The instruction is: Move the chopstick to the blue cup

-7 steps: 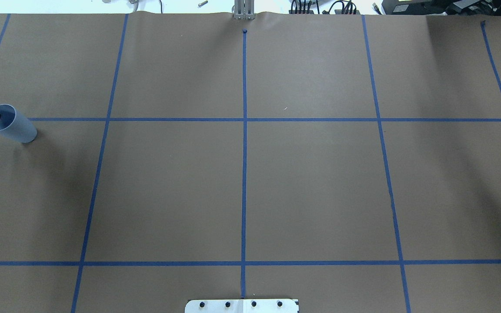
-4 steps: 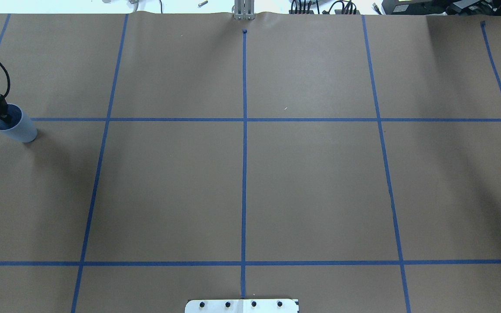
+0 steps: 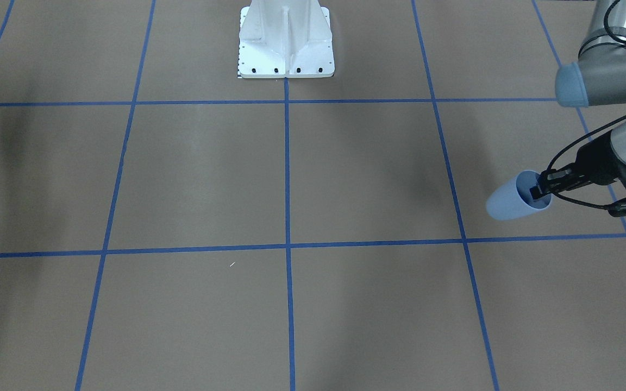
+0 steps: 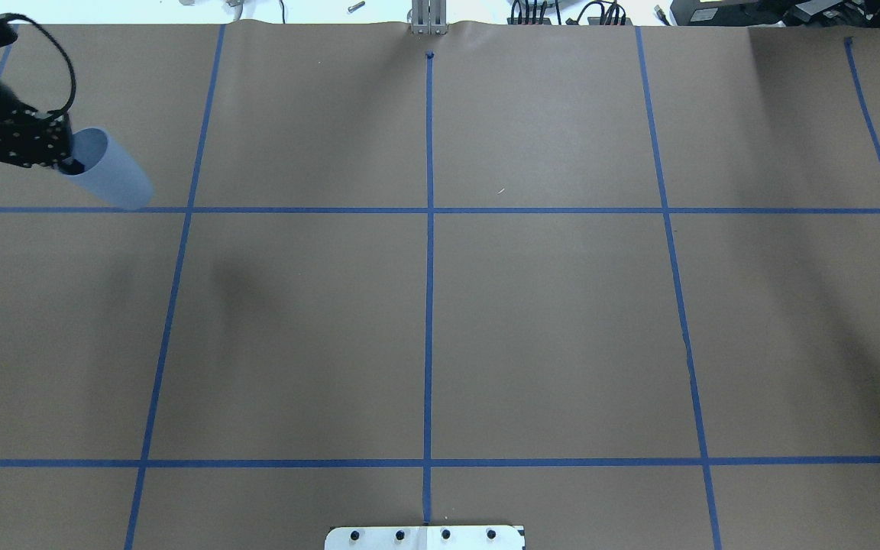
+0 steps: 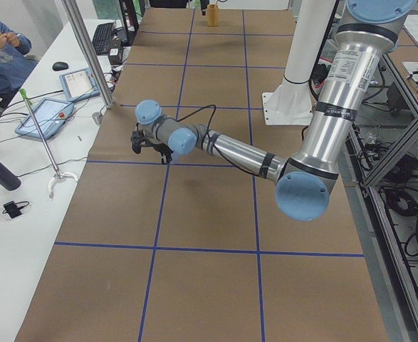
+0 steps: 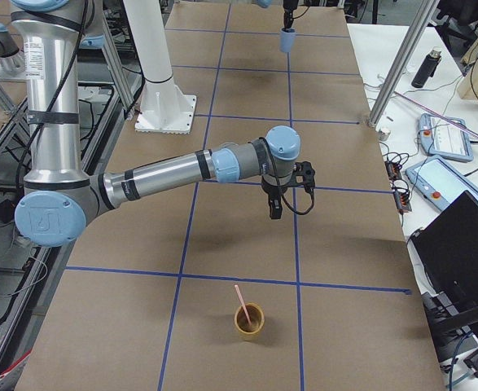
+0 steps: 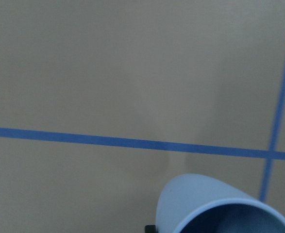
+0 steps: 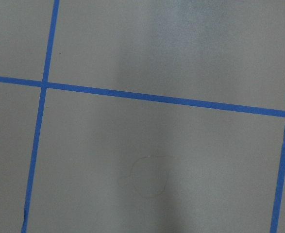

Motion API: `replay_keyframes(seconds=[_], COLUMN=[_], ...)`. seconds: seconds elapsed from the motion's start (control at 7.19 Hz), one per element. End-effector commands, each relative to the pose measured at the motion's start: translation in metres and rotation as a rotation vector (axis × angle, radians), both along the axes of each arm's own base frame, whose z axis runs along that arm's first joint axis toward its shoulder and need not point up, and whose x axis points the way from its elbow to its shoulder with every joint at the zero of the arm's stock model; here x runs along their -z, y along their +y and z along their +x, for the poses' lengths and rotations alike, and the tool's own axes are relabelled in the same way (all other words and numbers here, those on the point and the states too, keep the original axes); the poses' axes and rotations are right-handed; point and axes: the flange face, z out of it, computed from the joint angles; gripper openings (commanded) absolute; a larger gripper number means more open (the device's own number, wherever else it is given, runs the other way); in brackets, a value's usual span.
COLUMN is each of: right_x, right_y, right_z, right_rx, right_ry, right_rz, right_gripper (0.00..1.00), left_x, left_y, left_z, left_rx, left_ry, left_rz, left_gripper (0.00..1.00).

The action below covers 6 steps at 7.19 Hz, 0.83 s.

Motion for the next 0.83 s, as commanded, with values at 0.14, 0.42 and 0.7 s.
replay_keyframes(seconds=[0.14,0.42,0.7], right_x=[-0.039,-0.074,-0.096], right_y=[0.022,0.046,0.079], right_z=[0.083,0.126,0.163], right_rx=[-0.071,-0.118,-0.137], right_ry=[0.049,0.068,0.111], right_rz=[0.045,0.024,0.053], right_gripper=[1.00,1.00,1.00], left_x=[0.188,0.240,0.241], left_y=[0.052,0.064,0.081], left_z=[0.198,0.292,0.349], left_rx=[0.045,0.071,0.080], left_ry=[-0.011,-0.059,-0.124], left_rz=[-0.071,-0.033,0.013], left_gripper=[0.00,0.00,0.00])
